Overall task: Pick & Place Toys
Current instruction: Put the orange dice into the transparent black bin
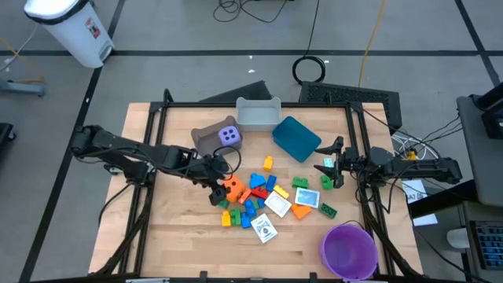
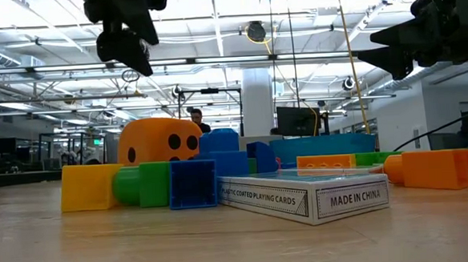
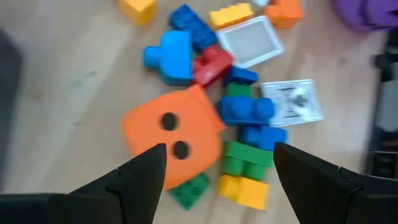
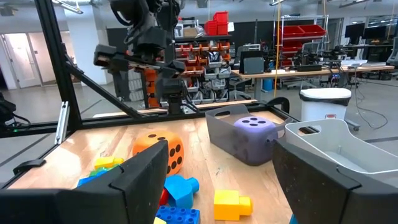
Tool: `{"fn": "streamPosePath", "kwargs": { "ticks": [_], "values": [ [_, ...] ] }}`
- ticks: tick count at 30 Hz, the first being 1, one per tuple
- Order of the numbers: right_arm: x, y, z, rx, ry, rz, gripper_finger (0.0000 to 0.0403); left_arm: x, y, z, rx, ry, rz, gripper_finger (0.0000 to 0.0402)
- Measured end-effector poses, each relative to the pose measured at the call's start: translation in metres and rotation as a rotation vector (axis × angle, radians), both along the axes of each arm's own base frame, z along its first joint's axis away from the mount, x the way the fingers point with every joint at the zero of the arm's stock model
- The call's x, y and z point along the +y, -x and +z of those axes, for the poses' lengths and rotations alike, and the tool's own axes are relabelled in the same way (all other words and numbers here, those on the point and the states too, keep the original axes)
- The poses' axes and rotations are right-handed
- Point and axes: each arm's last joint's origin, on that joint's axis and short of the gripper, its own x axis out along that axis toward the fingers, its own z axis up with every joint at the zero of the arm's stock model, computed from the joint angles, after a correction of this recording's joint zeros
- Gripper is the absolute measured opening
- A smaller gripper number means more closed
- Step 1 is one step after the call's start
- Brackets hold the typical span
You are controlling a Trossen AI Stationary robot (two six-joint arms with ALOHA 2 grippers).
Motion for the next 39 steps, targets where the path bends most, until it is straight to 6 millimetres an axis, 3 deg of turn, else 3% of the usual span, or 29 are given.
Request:
{"fn": "streamPosePath", "kwargs": {
  "ticks": [8,24,39],
  "values": [
    [0.000,0.000,0.000,0.000,0.000,0.000,0.0279,-0.001,-0.009,-0.014,0.060,0.048,-0.016,0.0301],
    [0.000,-0.001,-0.001,0.009,0.000,0.000,0.0279,0.038,-0.008,-0.030,0.224,0.010,0.084,0.0301],
    [0.000,-0.001,-0.001,0.010,0.000,0.000,0.0279,0.061,0.008,-0.008,0.140,-0.048,0.124,0.0301]
  ]
}}
